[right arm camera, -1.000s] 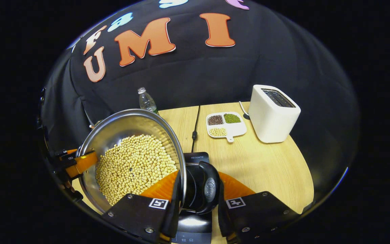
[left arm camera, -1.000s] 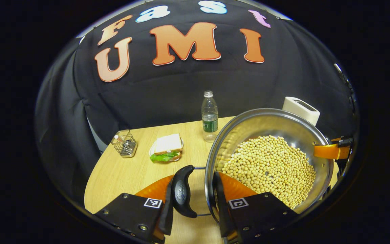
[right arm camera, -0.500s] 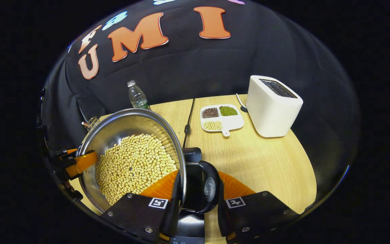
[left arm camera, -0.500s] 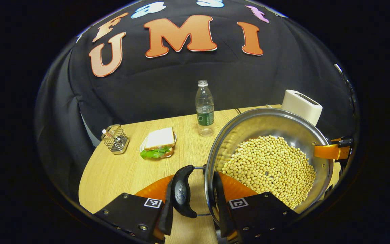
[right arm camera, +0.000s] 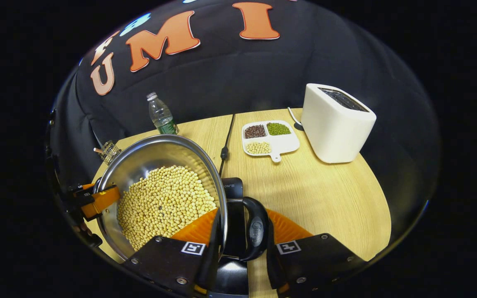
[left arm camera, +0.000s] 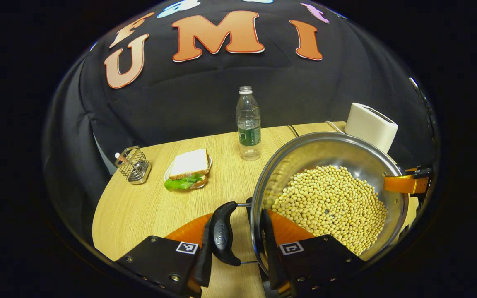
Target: First push the handle of the pot to place it horizontally, then grasp the pot with both hands and set it on the induction cooktop.
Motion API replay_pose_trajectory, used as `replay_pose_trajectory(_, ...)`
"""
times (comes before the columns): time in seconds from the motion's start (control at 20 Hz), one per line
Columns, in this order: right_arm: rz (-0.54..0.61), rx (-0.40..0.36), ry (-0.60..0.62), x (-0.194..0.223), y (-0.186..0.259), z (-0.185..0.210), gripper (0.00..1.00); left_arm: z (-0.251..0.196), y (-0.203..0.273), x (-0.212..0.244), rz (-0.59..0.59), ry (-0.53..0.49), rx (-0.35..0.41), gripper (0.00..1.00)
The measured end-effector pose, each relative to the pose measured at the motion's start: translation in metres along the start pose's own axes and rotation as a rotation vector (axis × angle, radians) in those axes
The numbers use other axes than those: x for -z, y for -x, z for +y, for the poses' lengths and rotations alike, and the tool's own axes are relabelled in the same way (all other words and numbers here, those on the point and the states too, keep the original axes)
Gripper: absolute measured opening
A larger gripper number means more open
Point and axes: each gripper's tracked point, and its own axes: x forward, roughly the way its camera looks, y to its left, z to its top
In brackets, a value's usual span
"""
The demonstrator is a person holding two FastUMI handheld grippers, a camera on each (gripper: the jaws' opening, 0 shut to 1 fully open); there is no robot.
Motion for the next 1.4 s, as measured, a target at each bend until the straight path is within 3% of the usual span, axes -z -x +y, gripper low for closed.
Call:
replay_pose_trajectory(0.05, 0.001, 0.002, 0.003, -0.002, -0.002, -0.001, 0.50, -0.003, 0.001, 0.000, 0.009, 0.002, 0.004, 0.56)
replay_pose_trajectory(0.3, -0.004, 0.020, 0.032, -0.021, 0.003, -0.004, 0.57, -0.005, -0.004, 0.008, 0.059, 0.013, 0.030, 0.55)
replay_pose_trajectory(0.5, -0.058, 0.049, 0.070, -0.031, 0.008, -0.009, 0.63, 0.006, 0.009, -0.010, 0.000, -0.123, -0.023, 0.68)
replay_pose_trajectory(0.65, -0.193, 0.078, 0.072, -0.067, 0.031, -0.013, 0.67, 0.015, 0.028, -0.044, -0.122, -0.116, -0.070, 0.79)
replay_pose_trajectory(1.05, -0.653, 0.030, 0.118, -0.168, 0.170, 0.018, 0.91, 0.060, 0.162, -0.158, -0.487, 0.071, -0.093, 0.78)
replay_pose_trajectory(1.4, -0.839, -0.030, 0.206, -0.198, 0.285, 0.056, 0.93, 0.110, 0.295, -0.208, -0.687, 0.148, -0.164, 0.79)
